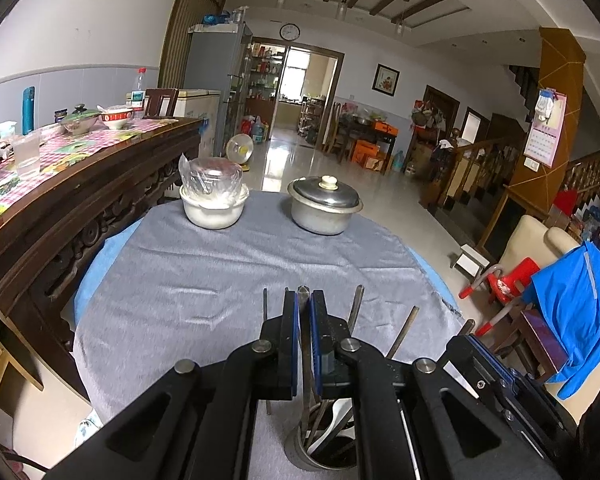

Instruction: Organize utensils

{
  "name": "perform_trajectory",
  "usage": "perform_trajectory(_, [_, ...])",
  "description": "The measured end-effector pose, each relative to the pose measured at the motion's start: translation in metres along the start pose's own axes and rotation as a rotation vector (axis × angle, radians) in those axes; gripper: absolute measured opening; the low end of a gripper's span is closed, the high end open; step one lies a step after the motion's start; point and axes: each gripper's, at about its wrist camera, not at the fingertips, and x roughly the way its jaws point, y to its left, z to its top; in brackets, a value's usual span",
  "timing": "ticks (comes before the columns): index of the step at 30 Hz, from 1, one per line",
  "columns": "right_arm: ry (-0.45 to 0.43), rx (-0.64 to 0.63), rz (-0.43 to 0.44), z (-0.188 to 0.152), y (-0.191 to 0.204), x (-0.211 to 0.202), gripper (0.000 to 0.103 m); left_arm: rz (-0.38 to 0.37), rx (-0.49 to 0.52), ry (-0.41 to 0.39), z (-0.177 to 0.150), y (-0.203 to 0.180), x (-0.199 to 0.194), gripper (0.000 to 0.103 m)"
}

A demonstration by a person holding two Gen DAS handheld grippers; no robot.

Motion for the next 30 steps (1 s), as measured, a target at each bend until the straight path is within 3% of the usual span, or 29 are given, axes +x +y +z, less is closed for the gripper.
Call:
perform_trajectory(16, [0.051,0.038,0.019,-0.002,-0.003,0.006,0.007,0.015,-0.025,0.067,-0.004,0.010,0.012,0.007])
perform_trajectory(18, [0.056,0.050,0.033,-0.002,-0.003,0.006,0.007,0.015,-0.029,0.071,-0.004,0.011,0.013,0.011])
perform_trajectory(20, [0.052,0.060,0.034,-0.002,-0.004,0.004,0.007,0.021,-0.034,0.070,-0.004,0.012,0.012,0.023])
perform_trajectory(30, [-0.003,0.119,0.020,0.004,-0.014,-0.007,0.007,0.037,-0.051,0.067,-0.004,0.016,0.012,0.033])
